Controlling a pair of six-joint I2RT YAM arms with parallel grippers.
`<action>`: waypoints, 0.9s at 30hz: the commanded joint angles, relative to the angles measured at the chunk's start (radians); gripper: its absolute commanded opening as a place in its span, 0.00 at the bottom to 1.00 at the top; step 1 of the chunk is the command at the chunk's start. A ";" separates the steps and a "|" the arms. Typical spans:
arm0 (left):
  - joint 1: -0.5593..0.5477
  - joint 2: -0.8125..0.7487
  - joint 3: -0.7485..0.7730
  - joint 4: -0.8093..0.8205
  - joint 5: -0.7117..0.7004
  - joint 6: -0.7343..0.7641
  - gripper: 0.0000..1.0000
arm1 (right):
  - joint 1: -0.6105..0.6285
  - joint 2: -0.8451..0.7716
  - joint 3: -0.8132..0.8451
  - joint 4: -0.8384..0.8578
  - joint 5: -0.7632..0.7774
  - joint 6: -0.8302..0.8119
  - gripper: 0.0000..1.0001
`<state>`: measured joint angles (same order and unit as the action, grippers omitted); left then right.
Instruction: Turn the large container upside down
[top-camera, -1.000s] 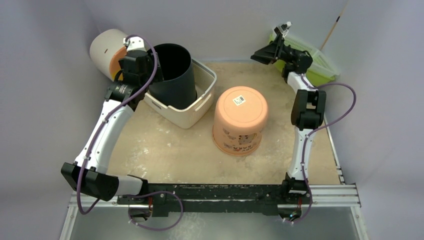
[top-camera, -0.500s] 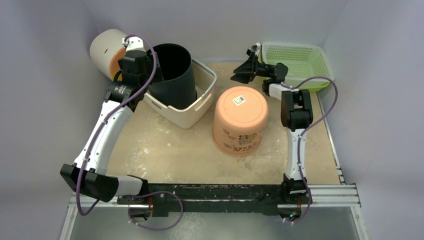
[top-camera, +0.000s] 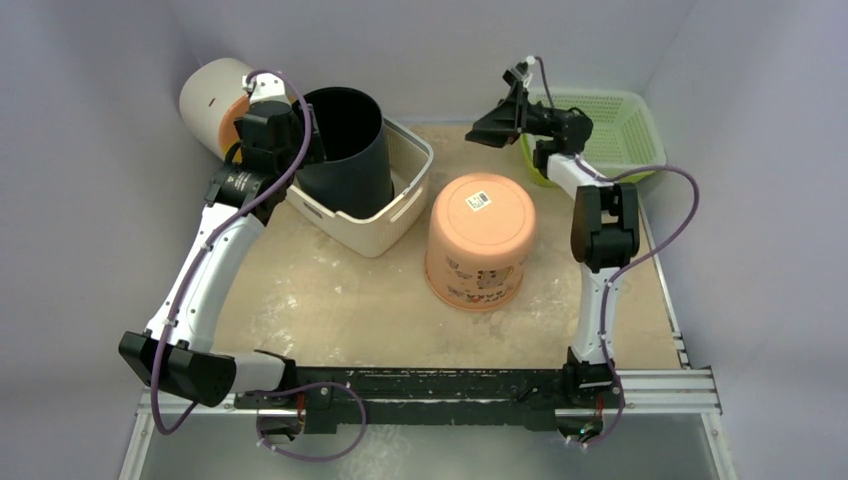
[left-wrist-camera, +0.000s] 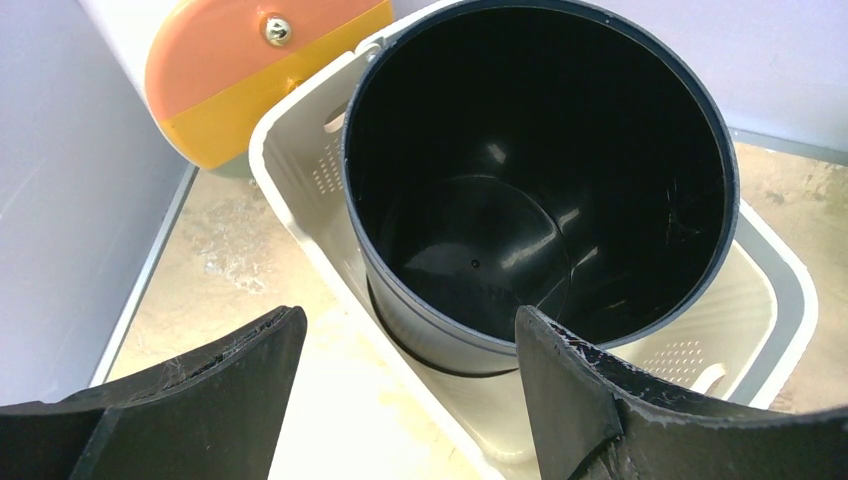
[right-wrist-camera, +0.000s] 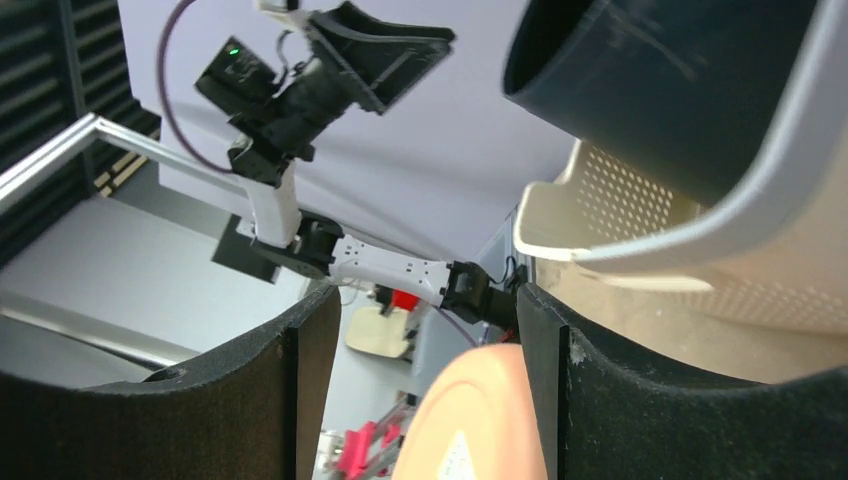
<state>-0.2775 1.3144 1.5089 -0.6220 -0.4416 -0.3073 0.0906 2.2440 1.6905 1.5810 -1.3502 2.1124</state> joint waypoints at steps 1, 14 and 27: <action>-0.005 -0.025 0.006 0.043 0.018 -0.013 0.77 | 0.005 -0.106 0.089 0.469 0.065 0.102 0.69; -0.005 -0.027 -0.001 0.055 0.034 -0.031 0.77 | 0.116 -0.139 0.136 0.217 0.067 -0.095 0.70; -0.005 -0.044 0.000 0.047 0.026 -0.009 0.77 | 0.196 -0.109 0.677 -1.804 0.431 -1.542 0.78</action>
<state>-0.2775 1.3136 1.5070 -0.6147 -0.4084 -0.3218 0.2985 2.1368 2.2017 0.4965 -1.1549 1.1069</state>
